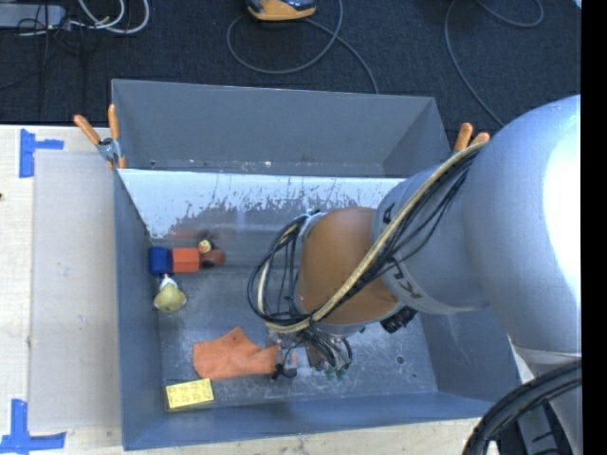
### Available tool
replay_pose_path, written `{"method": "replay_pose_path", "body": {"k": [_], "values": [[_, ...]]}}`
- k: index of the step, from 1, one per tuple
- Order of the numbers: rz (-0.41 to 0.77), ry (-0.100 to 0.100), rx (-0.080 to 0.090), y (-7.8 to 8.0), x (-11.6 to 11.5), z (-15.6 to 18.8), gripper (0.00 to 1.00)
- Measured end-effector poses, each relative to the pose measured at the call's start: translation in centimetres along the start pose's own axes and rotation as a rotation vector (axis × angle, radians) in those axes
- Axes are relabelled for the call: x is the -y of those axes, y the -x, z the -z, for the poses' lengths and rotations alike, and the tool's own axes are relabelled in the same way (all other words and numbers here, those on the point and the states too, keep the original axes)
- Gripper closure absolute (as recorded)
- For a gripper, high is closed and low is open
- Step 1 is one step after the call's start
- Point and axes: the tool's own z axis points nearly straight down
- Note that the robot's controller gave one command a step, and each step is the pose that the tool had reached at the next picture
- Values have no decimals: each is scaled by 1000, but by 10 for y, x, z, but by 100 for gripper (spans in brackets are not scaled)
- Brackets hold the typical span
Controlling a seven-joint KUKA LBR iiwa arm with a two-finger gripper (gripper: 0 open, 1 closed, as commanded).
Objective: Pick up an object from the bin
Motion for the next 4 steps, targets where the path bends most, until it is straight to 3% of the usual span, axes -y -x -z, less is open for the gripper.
{"method": "replay_pose_path", "body": {"k": [4], "values": [[-3, 0, 0, 0, 0, 0, 100]]}}
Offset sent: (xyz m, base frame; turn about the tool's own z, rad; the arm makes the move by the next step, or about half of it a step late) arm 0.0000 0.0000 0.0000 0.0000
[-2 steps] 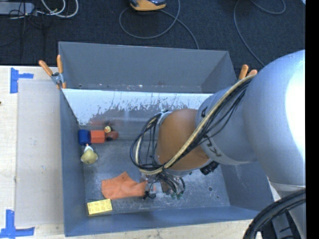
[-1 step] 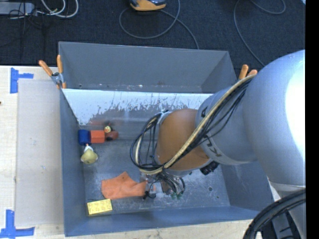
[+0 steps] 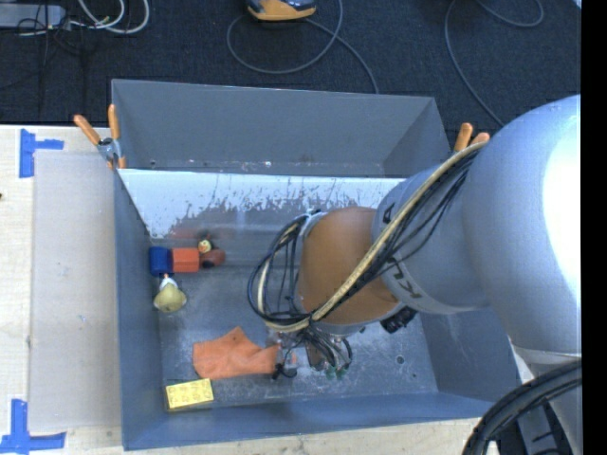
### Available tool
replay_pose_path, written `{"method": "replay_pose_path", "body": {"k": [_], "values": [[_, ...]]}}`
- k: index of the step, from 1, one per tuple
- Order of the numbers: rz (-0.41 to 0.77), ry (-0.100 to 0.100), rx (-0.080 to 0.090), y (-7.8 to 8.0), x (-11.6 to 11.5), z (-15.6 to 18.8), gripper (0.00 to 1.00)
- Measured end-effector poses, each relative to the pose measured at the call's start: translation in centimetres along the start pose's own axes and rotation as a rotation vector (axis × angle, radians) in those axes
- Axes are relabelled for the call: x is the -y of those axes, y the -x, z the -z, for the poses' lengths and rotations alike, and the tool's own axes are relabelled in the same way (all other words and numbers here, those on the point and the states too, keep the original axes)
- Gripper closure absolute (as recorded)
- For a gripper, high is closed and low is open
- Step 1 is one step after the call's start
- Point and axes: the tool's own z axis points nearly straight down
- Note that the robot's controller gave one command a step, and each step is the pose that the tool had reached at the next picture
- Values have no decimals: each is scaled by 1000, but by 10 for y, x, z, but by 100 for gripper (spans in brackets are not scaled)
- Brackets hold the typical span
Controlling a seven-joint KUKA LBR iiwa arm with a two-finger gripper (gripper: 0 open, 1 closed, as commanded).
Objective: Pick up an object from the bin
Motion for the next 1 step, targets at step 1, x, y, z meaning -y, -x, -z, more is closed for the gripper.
{"method": "replay_pose_path", "body": {"k": [1], "values": [[74, -2, -6, 0, -2, 13, 100]]}}
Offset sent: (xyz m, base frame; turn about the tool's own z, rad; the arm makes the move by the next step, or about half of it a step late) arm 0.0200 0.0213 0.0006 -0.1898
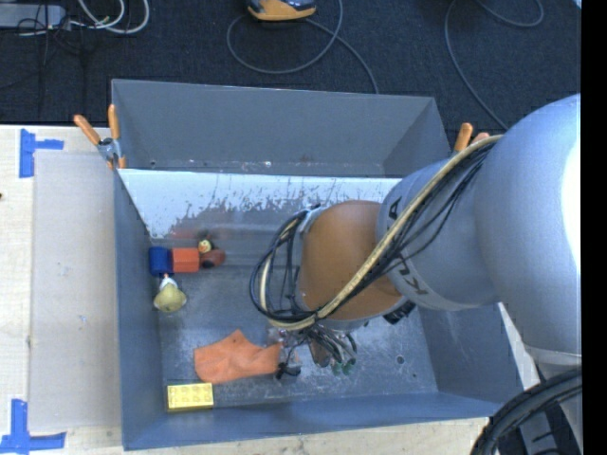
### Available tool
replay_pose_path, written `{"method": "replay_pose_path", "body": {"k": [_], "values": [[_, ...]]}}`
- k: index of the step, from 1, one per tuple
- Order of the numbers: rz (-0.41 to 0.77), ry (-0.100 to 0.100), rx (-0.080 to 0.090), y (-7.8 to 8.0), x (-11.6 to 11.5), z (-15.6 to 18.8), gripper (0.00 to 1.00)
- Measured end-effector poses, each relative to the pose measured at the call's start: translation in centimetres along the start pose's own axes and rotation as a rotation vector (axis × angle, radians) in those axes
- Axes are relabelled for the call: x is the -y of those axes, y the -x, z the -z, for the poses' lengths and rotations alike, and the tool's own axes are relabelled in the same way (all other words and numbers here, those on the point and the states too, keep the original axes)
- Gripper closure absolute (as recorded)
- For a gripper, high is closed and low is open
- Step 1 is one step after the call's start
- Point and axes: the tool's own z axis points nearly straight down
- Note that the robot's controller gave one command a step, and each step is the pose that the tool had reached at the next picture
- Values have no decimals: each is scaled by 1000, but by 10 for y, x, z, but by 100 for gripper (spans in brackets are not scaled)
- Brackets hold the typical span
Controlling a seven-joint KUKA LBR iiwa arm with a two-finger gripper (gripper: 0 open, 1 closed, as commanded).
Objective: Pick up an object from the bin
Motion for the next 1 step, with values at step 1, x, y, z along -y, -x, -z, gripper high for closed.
{"method": "replay_pose_path", "body": {"k": [1], "values": [[152, 1, 11, 9, -6, 23, 100]]}}
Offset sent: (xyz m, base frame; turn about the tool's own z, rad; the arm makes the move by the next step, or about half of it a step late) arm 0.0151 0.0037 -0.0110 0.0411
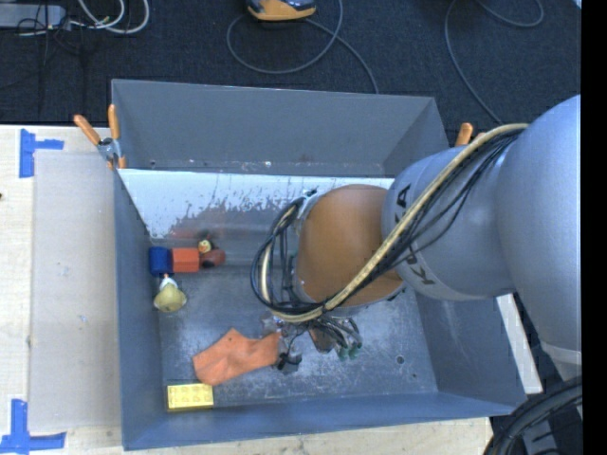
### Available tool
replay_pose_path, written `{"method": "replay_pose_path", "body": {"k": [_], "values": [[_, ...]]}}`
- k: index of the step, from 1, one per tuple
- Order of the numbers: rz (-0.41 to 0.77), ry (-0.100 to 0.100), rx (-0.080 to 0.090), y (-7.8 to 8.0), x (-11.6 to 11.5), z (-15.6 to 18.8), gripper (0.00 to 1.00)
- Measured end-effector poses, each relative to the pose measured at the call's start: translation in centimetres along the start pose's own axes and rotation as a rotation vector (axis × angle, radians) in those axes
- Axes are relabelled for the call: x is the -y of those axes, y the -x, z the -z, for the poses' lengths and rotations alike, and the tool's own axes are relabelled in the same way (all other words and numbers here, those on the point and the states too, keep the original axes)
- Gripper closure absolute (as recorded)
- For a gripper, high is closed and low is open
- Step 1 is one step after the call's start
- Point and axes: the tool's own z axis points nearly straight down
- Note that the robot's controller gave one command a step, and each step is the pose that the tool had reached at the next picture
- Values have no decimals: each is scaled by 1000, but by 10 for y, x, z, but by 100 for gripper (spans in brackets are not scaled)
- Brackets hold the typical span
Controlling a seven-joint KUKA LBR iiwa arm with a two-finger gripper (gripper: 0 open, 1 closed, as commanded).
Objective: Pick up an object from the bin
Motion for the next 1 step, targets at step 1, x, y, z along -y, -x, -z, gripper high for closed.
{"method": "replay_pose_path", "body": {"k": [1], "values": [[-139, -1, -10, 3, 3, -23, 100]]}}
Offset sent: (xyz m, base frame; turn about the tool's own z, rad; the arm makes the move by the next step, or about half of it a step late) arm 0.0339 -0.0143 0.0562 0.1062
